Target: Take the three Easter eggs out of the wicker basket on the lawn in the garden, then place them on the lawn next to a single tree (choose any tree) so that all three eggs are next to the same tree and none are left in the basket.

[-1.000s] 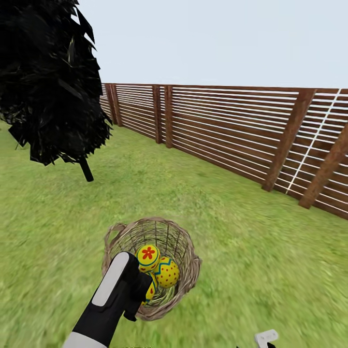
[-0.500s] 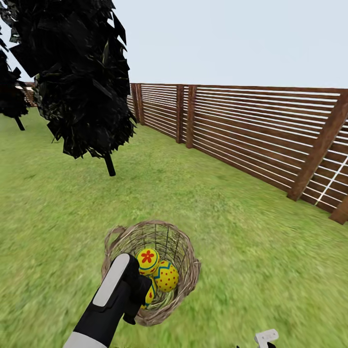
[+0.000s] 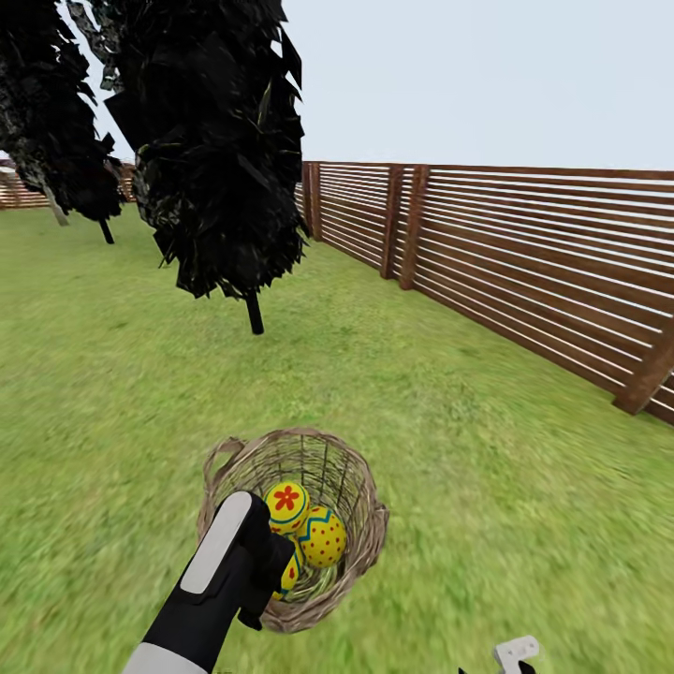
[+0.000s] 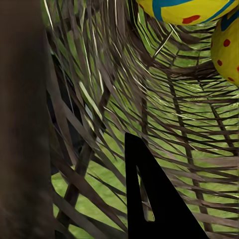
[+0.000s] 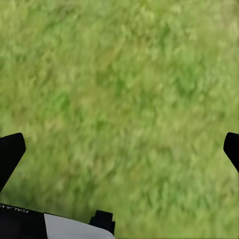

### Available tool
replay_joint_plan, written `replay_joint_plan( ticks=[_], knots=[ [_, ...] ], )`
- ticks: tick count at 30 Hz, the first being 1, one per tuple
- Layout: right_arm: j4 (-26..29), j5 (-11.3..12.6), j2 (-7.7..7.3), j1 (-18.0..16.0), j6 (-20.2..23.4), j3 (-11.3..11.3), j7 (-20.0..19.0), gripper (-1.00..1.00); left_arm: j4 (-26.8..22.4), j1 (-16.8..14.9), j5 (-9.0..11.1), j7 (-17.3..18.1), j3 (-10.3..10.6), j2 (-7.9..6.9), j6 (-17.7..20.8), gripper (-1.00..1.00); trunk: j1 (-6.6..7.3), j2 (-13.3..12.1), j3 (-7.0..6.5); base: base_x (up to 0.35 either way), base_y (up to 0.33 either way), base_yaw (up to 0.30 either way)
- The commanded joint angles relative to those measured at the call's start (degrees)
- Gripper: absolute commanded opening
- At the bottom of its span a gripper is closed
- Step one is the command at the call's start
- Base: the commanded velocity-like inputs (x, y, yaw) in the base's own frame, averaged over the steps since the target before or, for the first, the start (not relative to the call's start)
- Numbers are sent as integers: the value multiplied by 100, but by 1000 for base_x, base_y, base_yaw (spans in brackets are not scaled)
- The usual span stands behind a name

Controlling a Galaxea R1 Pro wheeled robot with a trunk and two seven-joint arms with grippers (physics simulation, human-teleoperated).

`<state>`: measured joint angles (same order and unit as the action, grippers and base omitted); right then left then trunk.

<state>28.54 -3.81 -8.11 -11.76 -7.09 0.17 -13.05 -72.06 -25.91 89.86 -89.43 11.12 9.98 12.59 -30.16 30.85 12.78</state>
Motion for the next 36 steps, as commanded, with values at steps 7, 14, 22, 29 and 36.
replay_joint_plan(
  ticks=[7,14,22,29,36],
  knots=[
    [4,-41,15,-2,-21,4,46,100,-1,-9,14,-17,-4,1,86,-100,-2,9,9,0,0,292],
    [2,-41,-1,-2,-21,-2,38,100,-6,-6,13,-21,-72,1,95,-100,-2,9,9,0,0,292],
    [-16,-47,3,-2,-15,-15,66,100,-45,-8,20,-22,-74,1,104,-100,-2,9,9,0,0,292],
    [-16,-49,2,-2,-21,-8,67,100,-54,-7,17,-22,-75,1,104,-100,-2,9,9,0,0,292],
    [-19,-49,2,-2,-21,-8,72,100,-55,-10,16,-22,-83,1,104,-100,-2,9,9,0,0,292]
  ],
)
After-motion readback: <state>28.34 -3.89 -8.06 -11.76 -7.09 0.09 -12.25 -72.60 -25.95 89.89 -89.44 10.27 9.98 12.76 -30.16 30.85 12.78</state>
